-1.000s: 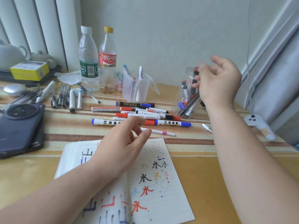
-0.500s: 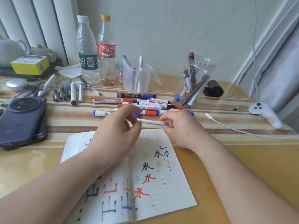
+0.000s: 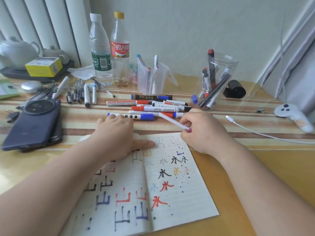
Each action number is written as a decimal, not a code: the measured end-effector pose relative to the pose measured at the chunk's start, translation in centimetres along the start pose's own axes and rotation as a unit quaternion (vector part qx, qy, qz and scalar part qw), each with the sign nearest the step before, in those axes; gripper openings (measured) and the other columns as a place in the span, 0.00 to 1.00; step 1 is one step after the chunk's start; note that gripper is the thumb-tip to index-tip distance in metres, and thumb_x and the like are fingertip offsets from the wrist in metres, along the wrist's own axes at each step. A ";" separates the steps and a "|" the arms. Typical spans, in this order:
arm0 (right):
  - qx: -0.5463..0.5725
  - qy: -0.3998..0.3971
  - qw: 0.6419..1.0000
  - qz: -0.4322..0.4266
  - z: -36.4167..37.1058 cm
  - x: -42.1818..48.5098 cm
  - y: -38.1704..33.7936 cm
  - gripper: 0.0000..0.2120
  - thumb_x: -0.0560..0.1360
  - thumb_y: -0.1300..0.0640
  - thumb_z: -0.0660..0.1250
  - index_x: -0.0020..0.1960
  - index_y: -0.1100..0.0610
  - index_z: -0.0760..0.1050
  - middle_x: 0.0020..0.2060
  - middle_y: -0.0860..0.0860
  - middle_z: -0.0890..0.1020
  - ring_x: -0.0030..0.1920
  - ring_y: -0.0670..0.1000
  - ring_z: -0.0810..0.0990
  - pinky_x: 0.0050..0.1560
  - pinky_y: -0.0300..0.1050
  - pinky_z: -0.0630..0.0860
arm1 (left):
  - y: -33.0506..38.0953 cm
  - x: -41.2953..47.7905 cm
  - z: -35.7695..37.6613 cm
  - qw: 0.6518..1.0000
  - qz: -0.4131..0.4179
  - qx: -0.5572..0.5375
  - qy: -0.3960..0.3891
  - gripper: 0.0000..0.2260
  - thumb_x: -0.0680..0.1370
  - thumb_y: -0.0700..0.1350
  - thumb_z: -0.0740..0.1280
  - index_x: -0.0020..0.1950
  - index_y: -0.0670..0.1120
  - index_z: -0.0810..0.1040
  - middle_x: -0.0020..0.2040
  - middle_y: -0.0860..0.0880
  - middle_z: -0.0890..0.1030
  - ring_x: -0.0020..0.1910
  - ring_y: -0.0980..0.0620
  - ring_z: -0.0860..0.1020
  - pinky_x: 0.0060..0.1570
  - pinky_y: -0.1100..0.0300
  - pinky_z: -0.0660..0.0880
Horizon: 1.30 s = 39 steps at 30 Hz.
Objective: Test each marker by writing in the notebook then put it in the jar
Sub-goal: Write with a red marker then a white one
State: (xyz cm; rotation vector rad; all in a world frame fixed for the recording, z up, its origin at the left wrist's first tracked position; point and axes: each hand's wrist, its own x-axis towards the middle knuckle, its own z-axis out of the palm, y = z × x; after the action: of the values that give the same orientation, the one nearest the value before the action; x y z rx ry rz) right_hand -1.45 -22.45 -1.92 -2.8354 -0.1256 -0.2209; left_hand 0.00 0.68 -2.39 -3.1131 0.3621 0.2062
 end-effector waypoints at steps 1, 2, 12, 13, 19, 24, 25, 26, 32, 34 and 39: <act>0.009 0.005 1.000 -0.003 0.0 -0.1 -0.2 0.06 0.72 0.57 0.66 0.45 0.47 0.77 0.44 0.43 0.74 0.44 0.47 0.76 0.43 0.46 0.76 | 0.1 0.2 0.0 1.000 0.005 -0.005 -0.004 0.40 0.58 0.83 0.46 0.45 0.50 0.69 0.47 0.53 0.74 0.49 0.48 0.70 0.55 0.50 0.66; 0.016 0.009 1.000 -0.008 -0.1 -0.2 -0.4 0.05 0.71 0.57 0.66 0.44 0.47 0.77 0.44 0.43 0.74 0.43 0.46 0.76 0.42 0.45 0.76 | 0.2 0.5 0.1 1.000 0.008 -0.020 -0.005 0.39 0.58 0.82 0.47 0.45 0.49 0.69 0.46 0.53 0.75 0.47 0.48 0.72 0.55 0.51 0.65; 0.270 0.097 0.958 -0.003 1.3 0.0 -1.4 0.06 0.71 0.60 0.74 0.39 0.53 0.78 0.33 0.51 0.80 0.32 0.49 0.76 0.35 0.44 0.76 | -0.6 3.7 1.2 0.960 0.026 -0.154 0.234 0.26 0.67 0.76 0.63 0.47 0.54 0.70 0.48 0.55 0.74 0.51 0.50 0.68 0.55 0.48 0.64; 0.313 0.088 0.946 0.002 1.4 0.0 -1.5 0.07 0.71 0.60 0.74 0.39 0.53 0.77 0.33 0.53 0.81 0.33 0.52 0.78 0.36 0.46 0.77 | -0.6 3.3 0.7 0.952 0.041 -0.158 0.259 0.24 0.70 0.74 0.63 0.49 0.55 0.72 0.50 0.55 0.75 0.53 0.50 0.69 0.56 0.48 0.66; 0.474 -0.009 0.879 0.049 1.1 -0.3 -1.0 0.07 0.76 0.63 0.71 0.43 0.63 0.73 0.26 0.54 0.77 0.22 0.51 0.71 0.21 0.38 0.66 | -0.1 -2.9 -0.8 0.935 0.318 -0.104 0.119 0.26 0.61 0.79 0.62 0.42 0.60 0.66 0.41 0.62 0.70 0.44 0.59 0.69 0.43 0.57 0.72; 0.486 -0.039 0.872 0.045 1.1 -0.4 -0.4 0.06 0.77 0.65 0.70 0.43 0.62 0.73 0.26 0.53 0.78 0.22 0.51 0.71 0.21 0.38 0.65 | 0.5 -4.5 0.1 0.952 0.302 -0.037 -0.028 0.25 0.54 0.74 0.61 0.43 0.63 0.64 0.44 0.64 0.68 0.51 0.68 0.64 0.50 0.65 0.65; 0.490 -0.045 0.869 0.042 1.1 -0.4 -0.4 0.06 0.77 0.65 0.69 0.43 0.61 0.73 0.26 0.53 0.77 0.23 0.51 0.71 0.21 0.39 0.65 | 0.3 -4.4 -0.1 0.952 0.302 -0.048 -0.023 0.24 0.55 0.73 0.62 0.43 0.62 0.64 0.45 0.64 0.69 0.51 0.67 0.65 0.49 0.66 0.66; 0.496 -0.052 0.866 0.039 1.0 -0.4 -0.4 0.06 0.77 0.65 0.69 0.44 0.61 0.73 0.26 0.54 0.77 0.23 0.52 0.72 0.22 0.40 0.66 | 0.1 -4.4 -0.2 0.951 0.302 -0.061 -0.016 0.23 0.56 0.72 0.64 0.43 0.62 0.64 0.45 0.63 0.70 0.50 0.66 0.66 0.48 0.65 0.69; 0.560 -0.089 0.823 0.028 0.9 -0.7 -0.5 0.02 0.68 0.63 0.66 0.39 0.61 0.77 0.29 0.59 0.78 0.25 0.55 0.74 0.23 0.41 0.68 | 0.0 -3.5 0.2 0.943 0.274 -0.186 0.003 0.26 0.54 0.71 0.71 0.45 0.61 0.71 0.41 0.60 0.75 0.43 0.60 0.74 0.44 0.60 0.75; 0.574 -0.114 0.810 0.023 0.7 -0.9 -0.5 0.05 0.69 0.62 0.66 0.39 0.62 0.80 0.30 0.60 0.80 0.26 0.56 0.75 0.24 0.42 0.69 | -0.1 -3.5 -0.3 0.932 0.253 -0.260 -0.019 0.26 0.58 0.74 0.70 0.47 0.60 0.73 0.43 0.57 0.77 0.43 0.57 0.76 0.42 0.64 0.74; 0.629 -0.177 0.757 -0.015 0.6 -1.4 -1.0 0.06 0.72 0.63 0.67 0.46 0.64 0.81 0.37 0.62 0.83 0.34 0.59 0.82 0.25 0.45 0.76 | 1.5 -3.1 -0.5 0.921 0.229 -0.303 0.087 0.17 0.71 0.70 0.65 0.53 0.64 0.74 0.46 0.64 0.78 0.44 0.58 0.77 0.39 0.65 0.73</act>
State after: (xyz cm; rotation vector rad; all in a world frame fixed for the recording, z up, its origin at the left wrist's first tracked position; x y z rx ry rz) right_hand -2.81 -21.46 -2.41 -1.4711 -0.2691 0.3122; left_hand -3.27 -0.07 -1.44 -3.5880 1.2596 0.0391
